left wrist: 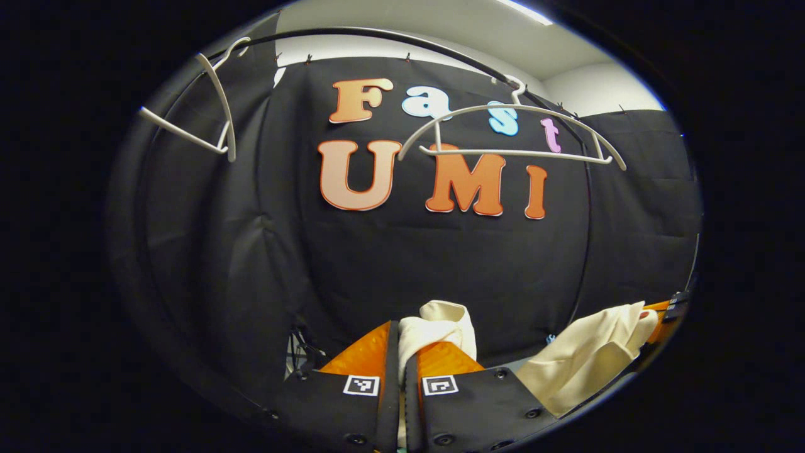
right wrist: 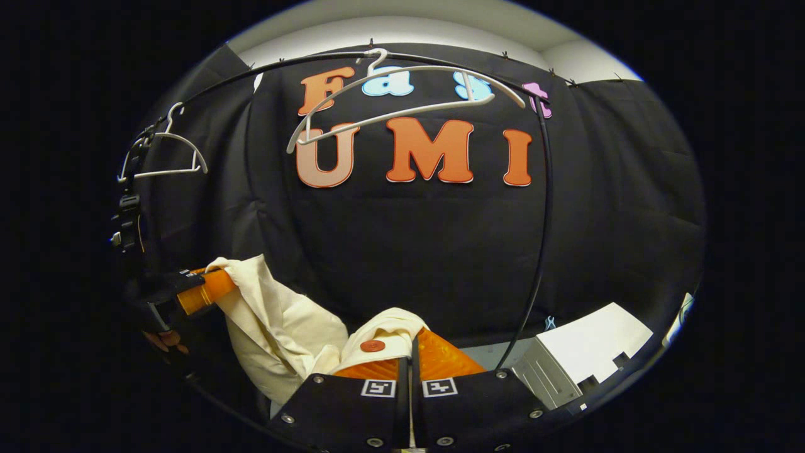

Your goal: Grasp the clothes on the hanger with both hands and then place them into the laundry hamper below.

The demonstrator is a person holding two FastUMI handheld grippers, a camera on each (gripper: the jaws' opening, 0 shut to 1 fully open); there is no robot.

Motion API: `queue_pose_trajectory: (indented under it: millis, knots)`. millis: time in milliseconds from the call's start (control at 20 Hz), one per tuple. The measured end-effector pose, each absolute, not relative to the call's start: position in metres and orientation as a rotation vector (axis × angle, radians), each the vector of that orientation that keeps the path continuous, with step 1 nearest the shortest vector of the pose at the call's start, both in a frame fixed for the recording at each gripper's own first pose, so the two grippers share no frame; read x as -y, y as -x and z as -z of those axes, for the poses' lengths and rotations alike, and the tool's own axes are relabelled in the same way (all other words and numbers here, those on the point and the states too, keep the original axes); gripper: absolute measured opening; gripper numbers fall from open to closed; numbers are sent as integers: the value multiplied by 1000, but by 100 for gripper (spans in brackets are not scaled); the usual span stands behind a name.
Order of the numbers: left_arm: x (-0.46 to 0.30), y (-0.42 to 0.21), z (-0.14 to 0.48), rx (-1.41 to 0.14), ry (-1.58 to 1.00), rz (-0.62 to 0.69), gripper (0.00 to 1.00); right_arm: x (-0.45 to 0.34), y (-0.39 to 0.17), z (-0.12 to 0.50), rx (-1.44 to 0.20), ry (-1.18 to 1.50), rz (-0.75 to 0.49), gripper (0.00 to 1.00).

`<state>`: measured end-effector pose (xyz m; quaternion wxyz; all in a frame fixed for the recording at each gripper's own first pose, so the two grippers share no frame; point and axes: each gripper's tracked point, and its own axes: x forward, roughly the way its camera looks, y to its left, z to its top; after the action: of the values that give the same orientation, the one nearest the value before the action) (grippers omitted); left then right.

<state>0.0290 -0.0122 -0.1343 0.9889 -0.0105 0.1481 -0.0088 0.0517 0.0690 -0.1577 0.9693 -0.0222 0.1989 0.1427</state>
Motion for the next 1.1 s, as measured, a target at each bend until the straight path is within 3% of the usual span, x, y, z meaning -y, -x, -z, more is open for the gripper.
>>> queue_pose_trajectory:
  millis: [550, 1100]
  knots:
    - [46, -7, 166, -412, 18, 194, 11, -57, -14, 211, -545, 22, -269, 1]
    - [54, -2, 223, -589, 29, 208, 11, -41, -18, 248, -649, -7, -209, 2]
